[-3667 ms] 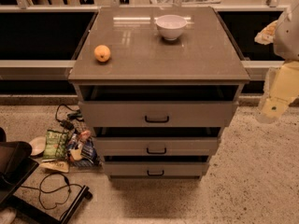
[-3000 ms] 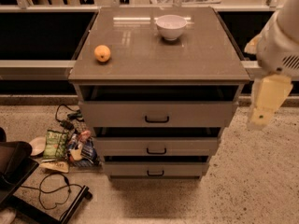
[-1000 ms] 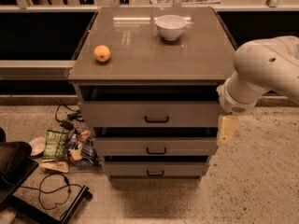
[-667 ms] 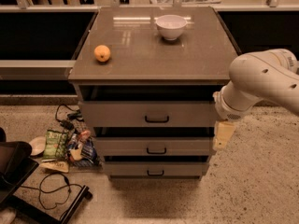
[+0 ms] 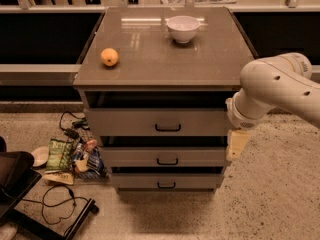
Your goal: Open top drawer
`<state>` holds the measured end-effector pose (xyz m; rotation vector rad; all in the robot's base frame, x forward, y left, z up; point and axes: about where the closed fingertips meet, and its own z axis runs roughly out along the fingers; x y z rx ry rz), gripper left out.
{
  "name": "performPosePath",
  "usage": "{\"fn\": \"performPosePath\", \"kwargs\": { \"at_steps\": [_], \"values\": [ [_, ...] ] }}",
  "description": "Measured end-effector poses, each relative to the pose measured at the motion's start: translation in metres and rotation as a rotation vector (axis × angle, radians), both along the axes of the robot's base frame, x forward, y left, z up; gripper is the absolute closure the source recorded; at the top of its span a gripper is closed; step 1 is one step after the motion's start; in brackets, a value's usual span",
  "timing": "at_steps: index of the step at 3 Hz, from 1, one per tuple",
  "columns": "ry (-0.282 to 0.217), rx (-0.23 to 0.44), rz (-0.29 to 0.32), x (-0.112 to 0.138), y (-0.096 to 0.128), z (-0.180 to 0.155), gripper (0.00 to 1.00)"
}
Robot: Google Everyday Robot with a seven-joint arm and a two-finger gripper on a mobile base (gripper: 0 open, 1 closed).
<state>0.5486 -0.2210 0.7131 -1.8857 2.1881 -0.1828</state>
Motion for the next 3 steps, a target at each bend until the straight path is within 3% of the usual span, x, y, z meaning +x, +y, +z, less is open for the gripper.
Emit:
{"fn": "performPosePath", "kwargs": {
  "at_steps": [2, 3],
  "values": [
    [-0.033, -0.057, 0.066, 0.03, 0.001, -0.019, 0.0],
    [-0.016, -0.077, 0.076, 0.048, -0.002, -0.037, 0.0]
  ]
}}
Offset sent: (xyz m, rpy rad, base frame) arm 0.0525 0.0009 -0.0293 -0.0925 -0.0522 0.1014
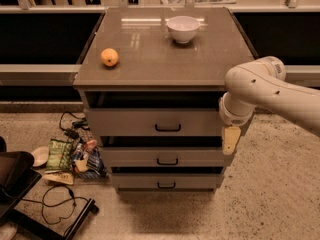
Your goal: Open top drawer
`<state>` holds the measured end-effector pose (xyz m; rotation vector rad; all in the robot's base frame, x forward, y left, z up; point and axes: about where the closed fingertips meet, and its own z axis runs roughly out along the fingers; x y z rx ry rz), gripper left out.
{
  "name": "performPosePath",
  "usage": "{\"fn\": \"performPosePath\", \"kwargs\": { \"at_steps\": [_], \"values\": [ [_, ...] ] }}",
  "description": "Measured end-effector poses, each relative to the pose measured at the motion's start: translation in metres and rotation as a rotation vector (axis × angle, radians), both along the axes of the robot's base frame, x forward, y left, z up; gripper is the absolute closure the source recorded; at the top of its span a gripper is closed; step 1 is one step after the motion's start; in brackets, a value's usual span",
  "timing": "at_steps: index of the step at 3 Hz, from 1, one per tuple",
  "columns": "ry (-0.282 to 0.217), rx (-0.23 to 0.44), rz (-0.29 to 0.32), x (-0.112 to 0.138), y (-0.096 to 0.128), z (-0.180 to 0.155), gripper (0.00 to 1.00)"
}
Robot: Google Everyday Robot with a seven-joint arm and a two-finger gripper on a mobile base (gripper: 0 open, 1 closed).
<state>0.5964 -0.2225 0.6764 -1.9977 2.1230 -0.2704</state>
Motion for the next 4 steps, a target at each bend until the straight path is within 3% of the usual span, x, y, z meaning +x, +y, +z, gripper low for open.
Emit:
{"fn": "performPosePath", "kwargs": {
  "at_steps": [1, 2, 3, 4],
  "values": [
    [0.019, -0.005, 0.002, 0.01, -0.002, -0.011, 0.0],
    [0.046, 0.0, -0.001, 0.015, -0.003, -0.024, 0.19],
    [0.078, -0.034, -0.065, -0.015, -0.02, -0.018, 0.5],
    [0.084, -0.045, -0.089, -0.024, -0.025, -0.014, 0.73]
  ]
}}
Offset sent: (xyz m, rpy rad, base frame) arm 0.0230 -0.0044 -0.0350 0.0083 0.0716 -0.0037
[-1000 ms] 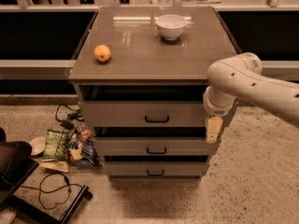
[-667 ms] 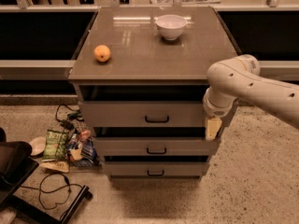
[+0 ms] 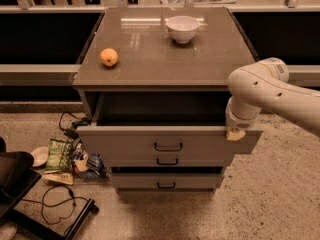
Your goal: Open top drawer
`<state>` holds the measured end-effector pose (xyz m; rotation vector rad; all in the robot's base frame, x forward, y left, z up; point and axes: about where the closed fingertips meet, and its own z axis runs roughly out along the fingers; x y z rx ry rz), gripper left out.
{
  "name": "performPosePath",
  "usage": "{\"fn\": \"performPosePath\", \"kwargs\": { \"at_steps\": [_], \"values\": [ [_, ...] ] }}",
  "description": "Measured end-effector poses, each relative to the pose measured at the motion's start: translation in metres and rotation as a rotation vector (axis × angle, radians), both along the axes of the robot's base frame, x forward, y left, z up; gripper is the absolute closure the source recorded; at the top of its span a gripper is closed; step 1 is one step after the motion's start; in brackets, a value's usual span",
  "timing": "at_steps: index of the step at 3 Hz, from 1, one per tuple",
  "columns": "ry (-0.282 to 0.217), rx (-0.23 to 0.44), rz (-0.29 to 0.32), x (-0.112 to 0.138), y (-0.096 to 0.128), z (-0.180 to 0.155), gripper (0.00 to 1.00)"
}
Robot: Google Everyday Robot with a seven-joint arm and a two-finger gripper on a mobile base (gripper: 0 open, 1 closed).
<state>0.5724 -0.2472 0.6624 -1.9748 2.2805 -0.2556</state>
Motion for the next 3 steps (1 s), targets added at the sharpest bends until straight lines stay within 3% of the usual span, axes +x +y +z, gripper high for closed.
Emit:
{"fn": "performPosePath", "kwargs": {
  "at_steps": [1, 2, 3],
  "values": [
    [0.0, 0.0, 0.0, 0.0, 0.0, 0.0067, 0.96],
    [0.0, 0.0, 0.0, -0.0001, 0.0, 0.009, 0.0],
    [0.001, 0.0, 0.0, -0.0002, 0.0, 0.009, 0.0]
  ]
}}
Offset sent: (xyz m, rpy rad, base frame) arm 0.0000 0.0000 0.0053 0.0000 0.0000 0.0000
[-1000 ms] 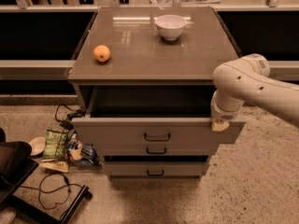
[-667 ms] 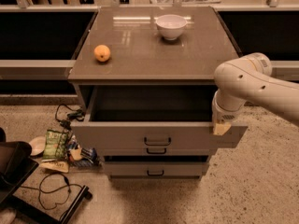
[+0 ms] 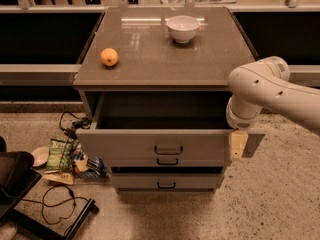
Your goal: Open top drawer
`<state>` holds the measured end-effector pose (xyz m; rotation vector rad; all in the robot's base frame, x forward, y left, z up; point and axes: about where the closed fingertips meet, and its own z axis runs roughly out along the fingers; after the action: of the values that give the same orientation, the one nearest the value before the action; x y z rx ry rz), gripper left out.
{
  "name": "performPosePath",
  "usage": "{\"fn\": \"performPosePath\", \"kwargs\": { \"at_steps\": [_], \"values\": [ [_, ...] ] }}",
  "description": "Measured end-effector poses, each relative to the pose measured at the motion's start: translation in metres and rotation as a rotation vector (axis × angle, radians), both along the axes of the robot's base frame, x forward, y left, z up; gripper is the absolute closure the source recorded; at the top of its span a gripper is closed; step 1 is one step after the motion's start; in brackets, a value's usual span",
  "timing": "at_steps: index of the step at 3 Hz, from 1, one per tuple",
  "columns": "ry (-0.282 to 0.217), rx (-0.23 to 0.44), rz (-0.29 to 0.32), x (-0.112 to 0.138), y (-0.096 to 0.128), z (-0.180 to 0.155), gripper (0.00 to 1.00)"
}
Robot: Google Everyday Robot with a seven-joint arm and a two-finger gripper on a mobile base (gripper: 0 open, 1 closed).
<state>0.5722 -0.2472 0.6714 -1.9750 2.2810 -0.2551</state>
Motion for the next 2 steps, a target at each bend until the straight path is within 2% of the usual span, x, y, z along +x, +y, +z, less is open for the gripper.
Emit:
{"fn": "performPosePath", "kwargs": {
  "at_steps": [1, 2],
  "values": [
    [0.077, 0.01, -0.04, -0.041, 0.003, -0.017, 0.19],
    [0.193, 0.039, -0.107, -0.095, 0.008, -0.035, 0.42]
  ]
}}
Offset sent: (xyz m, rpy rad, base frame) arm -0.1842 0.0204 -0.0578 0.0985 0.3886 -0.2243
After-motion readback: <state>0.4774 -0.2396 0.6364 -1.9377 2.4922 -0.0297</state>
